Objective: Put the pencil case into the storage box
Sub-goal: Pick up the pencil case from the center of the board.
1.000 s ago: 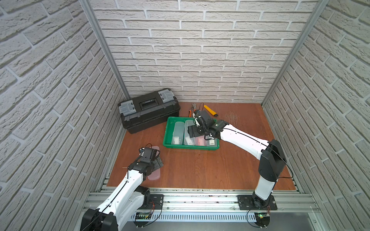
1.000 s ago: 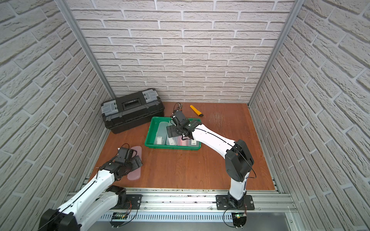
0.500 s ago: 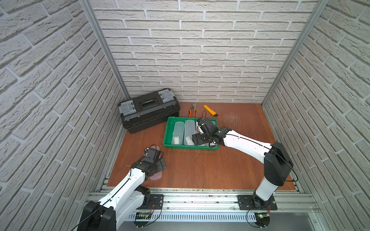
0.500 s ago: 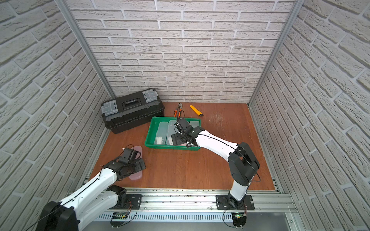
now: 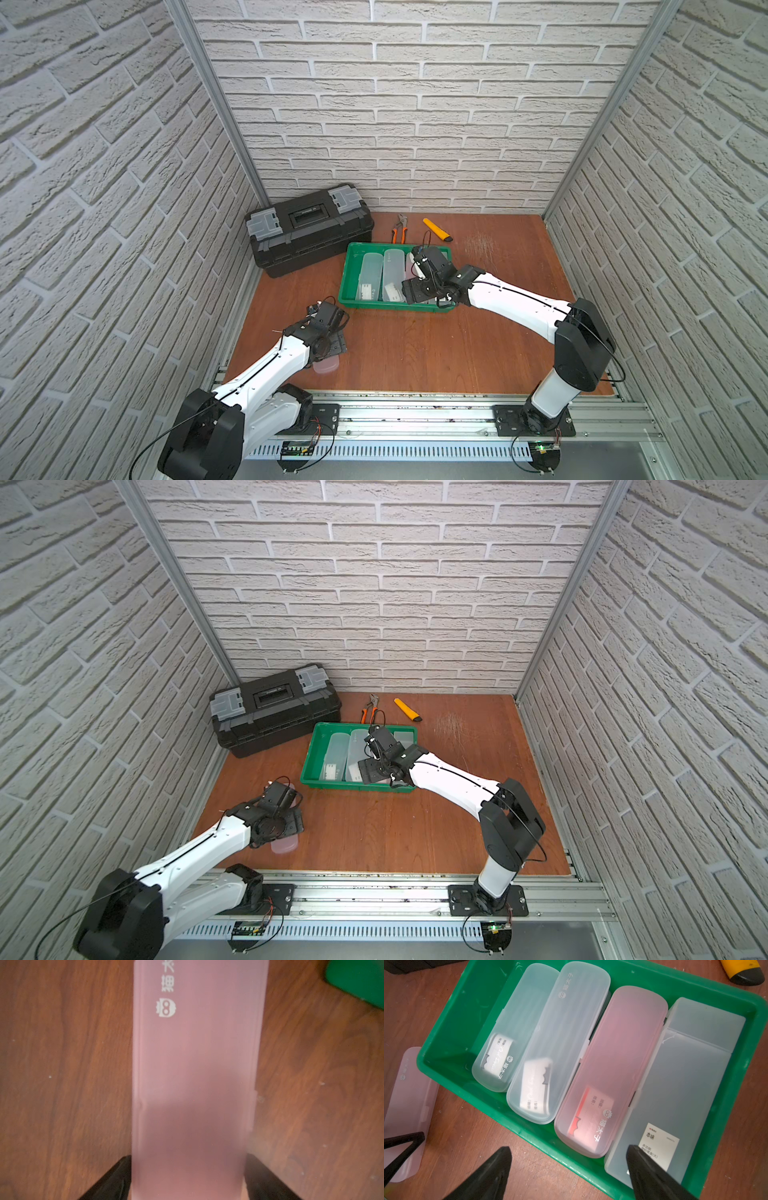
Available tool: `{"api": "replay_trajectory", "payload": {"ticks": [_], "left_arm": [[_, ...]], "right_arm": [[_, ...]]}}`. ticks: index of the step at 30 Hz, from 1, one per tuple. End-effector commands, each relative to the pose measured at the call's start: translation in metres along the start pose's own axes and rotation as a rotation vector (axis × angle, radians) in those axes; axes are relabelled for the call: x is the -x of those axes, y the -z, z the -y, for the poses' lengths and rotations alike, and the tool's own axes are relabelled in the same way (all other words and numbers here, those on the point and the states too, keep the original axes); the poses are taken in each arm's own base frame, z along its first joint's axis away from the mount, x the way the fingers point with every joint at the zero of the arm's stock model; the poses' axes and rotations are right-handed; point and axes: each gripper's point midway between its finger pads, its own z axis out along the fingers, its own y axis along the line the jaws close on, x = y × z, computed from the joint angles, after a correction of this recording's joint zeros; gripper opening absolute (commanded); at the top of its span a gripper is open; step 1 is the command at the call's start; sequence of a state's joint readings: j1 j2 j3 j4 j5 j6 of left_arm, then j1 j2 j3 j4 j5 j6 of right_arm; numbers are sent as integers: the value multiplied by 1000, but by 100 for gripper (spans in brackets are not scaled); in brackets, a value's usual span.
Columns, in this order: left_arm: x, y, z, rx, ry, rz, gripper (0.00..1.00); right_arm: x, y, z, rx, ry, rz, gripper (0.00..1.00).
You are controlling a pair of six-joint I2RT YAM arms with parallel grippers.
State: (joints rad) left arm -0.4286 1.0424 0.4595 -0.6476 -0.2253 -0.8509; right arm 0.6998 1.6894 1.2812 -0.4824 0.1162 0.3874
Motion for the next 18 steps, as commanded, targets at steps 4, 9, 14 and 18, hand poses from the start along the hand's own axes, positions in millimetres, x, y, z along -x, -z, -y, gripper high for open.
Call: {"api": "replay_trajectory", "payload": {"ticks": [4, 9, 14, 18], "left_arm": [[6, -2, 1, 20, 6, 12, 93], [4, -5, 4, 21, -1, -1, 85], [13, 6, 3, 30, 8, 54, 71], [23, 21, -5, 38, 34, 122, 69]], "right_arm": [[7, 13, 4, -17, 14, 46, 91], [6, 15, 7, -24, 17, 48, 91], [9, 18, 7, -28, 18, 58, 91], [11, 19, 7, -27, 20, 62, 91]]}}
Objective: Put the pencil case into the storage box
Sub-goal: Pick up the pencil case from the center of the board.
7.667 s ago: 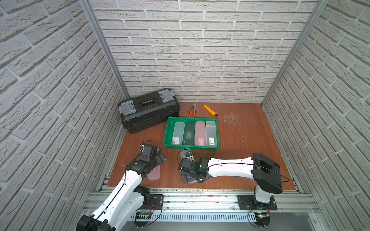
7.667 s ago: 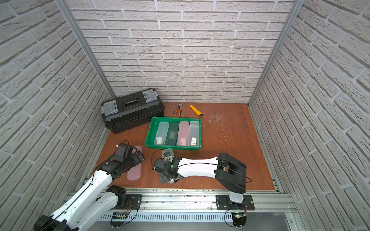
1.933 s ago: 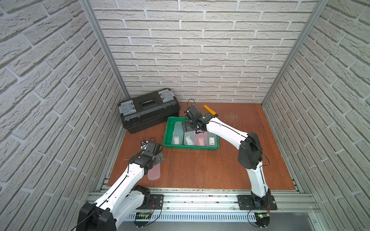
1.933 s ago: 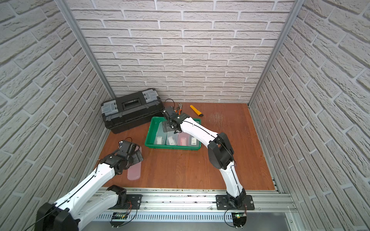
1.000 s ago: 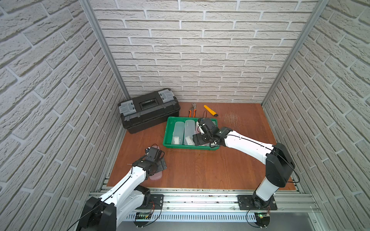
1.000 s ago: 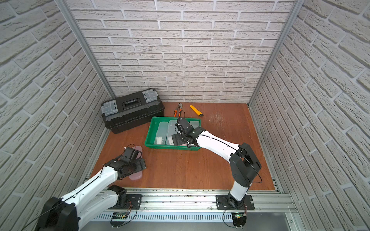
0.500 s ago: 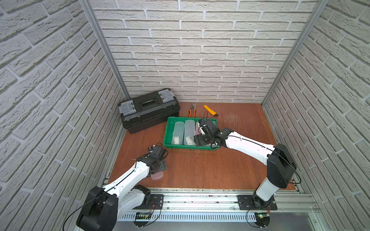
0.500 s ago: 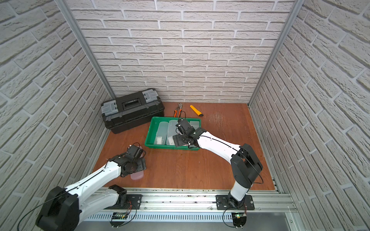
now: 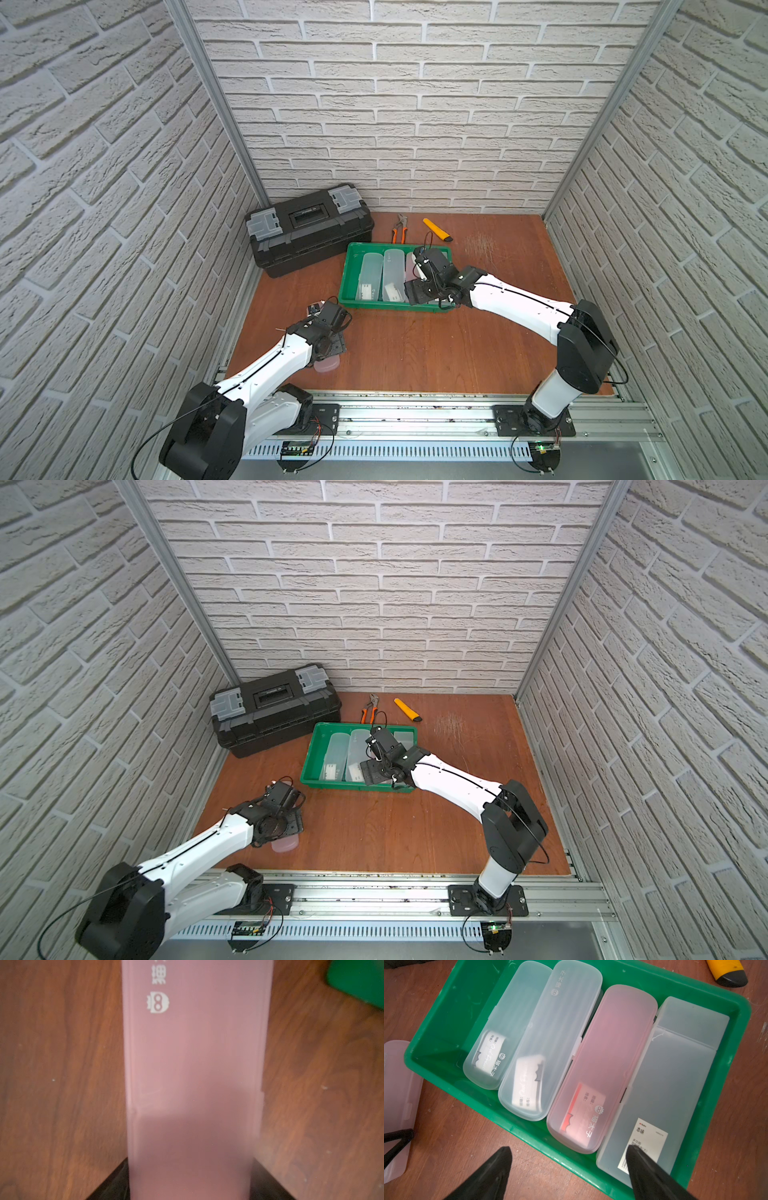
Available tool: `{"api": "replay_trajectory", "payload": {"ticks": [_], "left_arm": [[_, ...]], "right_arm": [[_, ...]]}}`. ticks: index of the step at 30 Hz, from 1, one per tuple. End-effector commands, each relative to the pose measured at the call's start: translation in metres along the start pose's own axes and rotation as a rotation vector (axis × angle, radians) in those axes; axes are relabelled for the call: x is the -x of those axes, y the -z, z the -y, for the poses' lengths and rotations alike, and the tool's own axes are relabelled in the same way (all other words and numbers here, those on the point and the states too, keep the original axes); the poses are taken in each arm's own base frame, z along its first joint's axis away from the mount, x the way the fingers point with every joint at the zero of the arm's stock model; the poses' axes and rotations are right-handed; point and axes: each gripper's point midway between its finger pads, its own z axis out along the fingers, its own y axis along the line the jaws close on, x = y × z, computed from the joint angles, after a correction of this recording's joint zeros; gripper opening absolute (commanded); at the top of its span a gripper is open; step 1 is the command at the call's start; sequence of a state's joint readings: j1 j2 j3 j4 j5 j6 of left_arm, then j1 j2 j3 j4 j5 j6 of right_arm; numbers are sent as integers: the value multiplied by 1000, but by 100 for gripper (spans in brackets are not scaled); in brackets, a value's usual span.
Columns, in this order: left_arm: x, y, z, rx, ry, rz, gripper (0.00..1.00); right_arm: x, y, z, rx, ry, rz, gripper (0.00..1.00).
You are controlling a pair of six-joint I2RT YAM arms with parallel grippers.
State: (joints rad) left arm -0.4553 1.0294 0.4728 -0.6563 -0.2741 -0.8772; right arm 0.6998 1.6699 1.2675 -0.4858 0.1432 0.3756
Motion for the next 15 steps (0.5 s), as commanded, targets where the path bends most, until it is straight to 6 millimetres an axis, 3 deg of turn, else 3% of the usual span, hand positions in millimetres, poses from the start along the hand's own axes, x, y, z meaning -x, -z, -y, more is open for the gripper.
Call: {"api": "replay_trajectory", "payload": {"ticks": [1, 9, 15], "left_arm": [[19, 20, -8, 29, 35, 90, 69], [44, 66, -29, 52, 68, 246, 72], [77, 97, -8, -37, 3, 389, 72]], "right_arm": [[11, 15, 2, -3, 11, 51, 91], [14, 18, 1, 3, 4, 56, 90], [29, 33, 1, 3, -34, 115, 89]]}}
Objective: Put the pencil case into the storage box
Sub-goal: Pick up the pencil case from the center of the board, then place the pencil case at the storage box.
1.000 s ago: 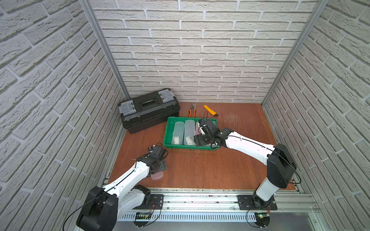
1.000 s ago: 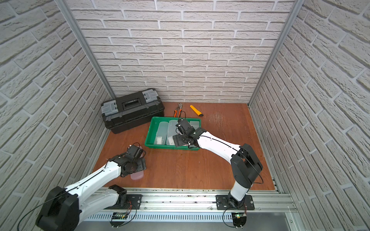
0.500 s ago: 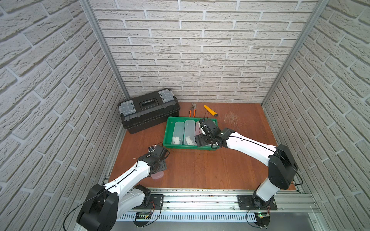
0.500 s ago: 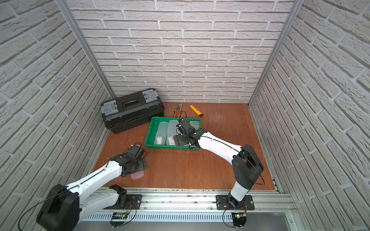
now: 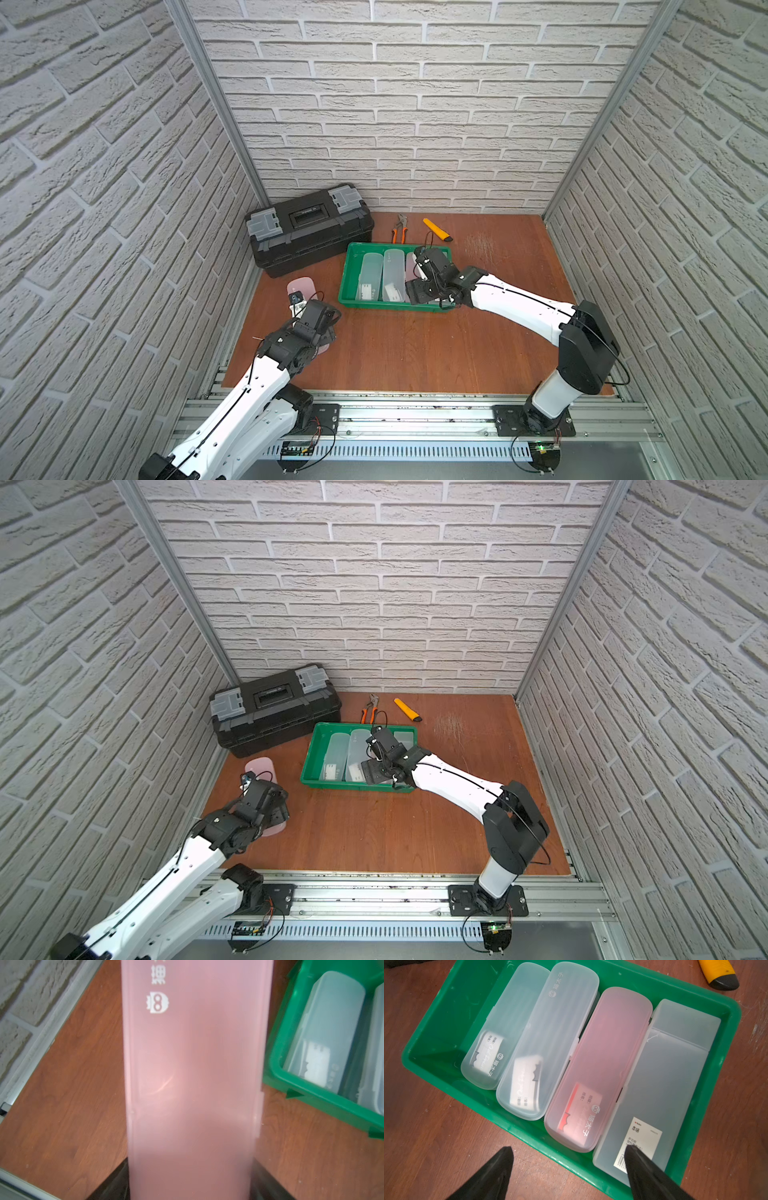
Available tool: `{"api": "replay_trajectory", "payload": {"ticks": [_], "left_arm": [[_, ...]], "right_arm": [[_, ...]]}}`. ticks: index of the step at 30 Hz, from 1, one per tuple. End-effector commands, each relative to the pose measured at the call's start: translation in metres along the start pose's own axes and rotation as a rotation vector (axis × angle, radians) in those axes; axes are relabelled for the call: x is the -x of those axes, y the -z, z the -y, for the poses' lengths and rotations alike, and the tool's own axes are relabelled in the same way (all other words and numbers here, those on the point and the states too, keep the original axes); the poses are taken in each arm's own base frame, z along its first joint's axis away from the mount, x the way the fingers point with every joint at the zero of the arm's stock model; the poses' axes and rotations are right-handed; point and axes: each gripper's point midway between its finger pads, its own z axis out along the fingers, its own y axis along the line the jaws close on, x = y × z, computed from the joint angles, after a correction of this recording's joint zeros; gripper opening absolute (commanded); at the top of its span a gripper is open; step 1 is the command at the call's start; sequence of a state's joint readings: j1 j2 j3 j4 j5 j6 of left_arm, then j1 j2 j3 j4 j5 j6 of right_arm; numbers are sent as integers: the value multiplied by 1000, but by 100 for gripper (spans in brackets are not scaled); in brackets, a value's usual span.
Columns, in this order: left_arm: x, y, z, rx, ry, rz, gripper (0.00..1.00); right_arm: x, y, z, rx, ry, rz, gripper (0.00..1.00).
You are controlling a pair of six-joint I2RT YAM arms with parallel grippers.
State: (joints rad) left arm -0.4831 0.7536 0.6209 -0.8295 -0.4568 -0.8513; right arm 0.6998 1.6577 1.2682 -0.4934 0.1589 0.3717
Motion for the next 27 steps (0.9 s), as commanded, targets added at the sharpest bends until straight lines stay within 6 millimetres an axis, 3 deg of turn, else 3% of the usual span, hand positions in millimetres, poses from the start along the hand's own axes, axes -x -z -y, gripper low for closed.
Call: {"api": "replay_trajectory", "payload": {"ticks": [1, 5, 7, 10, 14, 20, 27], "left_arm": [[37, 15, 14, -20, -52, 113, 72], [75, 21, 49, -73, -129, 165, 73], [90, 17, 77, -126, -186, 171, 74], [105, 10, 122, -235, -276, 156, 74], [115, -10, 161, -307, -358, 112, 73], [113, -44, 193, -361, -389, 44, 74], [95, -70, 198, -344, -376, -27, 80]], "right_arm": [[31, 32, -1, 19, -45, 119, 89], [40, 41, 2, 22, -63, 151, 89], [44, 44, 5, 15, -76, 160, 89], [45, 46, 16, -6, -108, 168, 89], [43, 49, 29, -20, -138, 170, 89], [35, 49, 41, -47, -145, 161, 89], [32, 43, 45, -60, -145, 143, 89]]}}
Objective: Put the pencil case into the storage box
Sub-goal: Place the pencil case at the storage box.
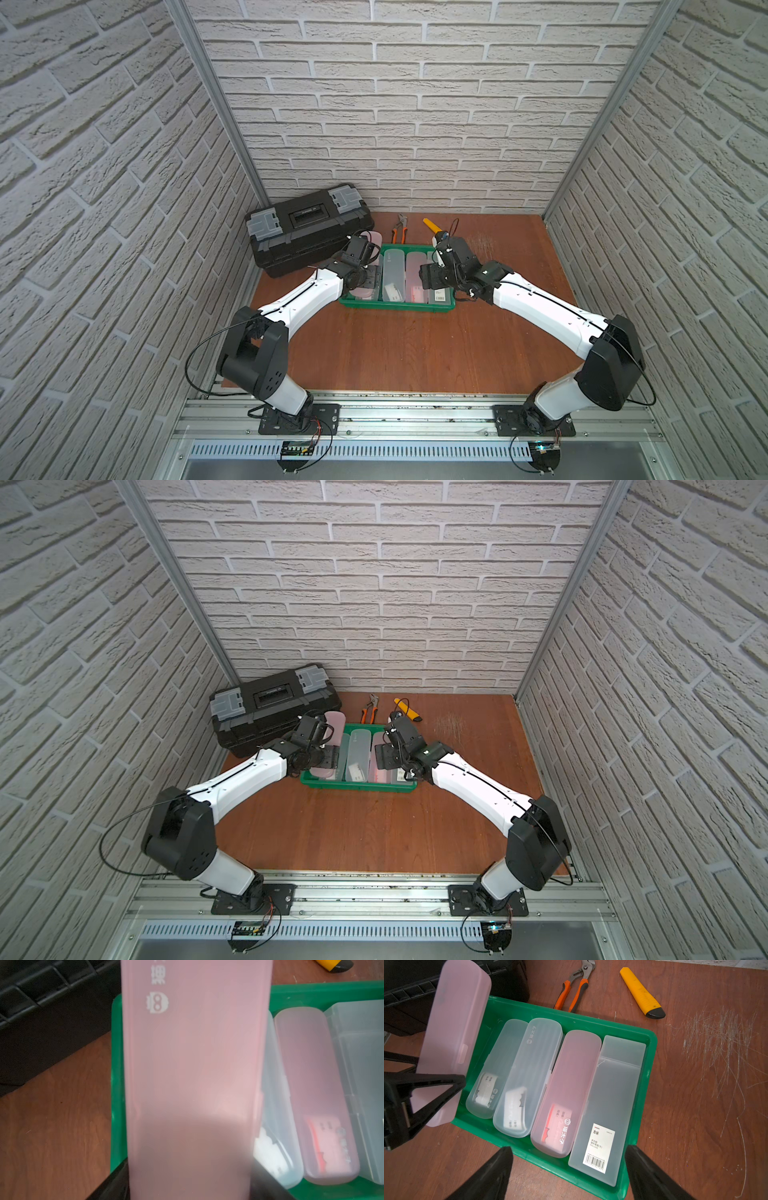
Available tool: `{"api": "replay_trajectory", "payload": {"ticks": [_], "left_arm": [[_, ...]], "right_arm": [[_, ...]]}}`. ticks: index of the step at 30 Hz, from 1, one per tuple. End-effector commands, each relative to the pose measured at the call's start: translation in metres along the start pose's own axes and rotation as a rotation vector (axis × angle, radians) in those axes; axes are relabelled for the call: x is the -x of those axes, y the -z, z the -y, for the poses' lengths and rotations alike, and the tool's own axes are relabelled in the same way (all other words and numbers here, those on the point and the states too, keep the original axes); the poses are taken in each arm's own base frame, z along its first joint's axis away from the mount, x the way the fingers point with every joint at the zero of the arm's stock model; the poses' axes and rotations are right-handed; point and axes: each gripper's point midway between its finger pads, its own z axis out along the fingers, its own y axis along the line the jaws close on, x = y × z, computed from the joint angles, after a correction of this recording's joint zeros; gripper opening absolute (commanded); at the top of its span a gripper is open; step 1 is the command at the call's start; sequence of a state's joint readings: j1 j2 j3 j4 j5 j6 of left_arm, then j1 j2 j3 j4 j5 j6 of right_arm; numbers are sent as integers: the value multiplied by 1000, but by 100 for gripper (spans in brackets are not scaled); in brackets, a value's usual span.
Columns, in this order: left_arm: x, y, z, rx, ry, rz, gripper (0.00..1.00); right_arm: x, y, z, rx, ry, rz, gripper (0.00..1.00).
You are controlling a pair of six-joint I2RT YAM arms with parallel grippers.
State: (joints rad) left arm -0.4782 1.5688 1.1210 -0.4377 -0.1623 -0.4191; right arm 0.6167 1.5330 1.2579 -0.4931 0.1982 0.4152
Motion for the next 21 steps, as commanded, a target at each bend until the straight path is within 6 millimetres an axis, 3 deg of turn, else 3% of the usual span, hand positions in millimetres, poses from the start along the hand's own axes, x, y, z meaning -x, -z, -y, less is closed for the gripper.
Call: {"api": "replay_trajectory", "payload": {"ticks": [1, 13, 21], "left_arm": [[16, 1, 7, -44, 19, 57, 80], [5, -13, 9, -50, 43, 25, 83], [-2, -24, 8, -37, 42, -7, 94]], "right_arm": [[1, 3, 5, -12, -17, 14, 89], [2, 2, 5, -15, -11, 14, 89], [1, 2, 5, -15, -4, 9, 89]]}}
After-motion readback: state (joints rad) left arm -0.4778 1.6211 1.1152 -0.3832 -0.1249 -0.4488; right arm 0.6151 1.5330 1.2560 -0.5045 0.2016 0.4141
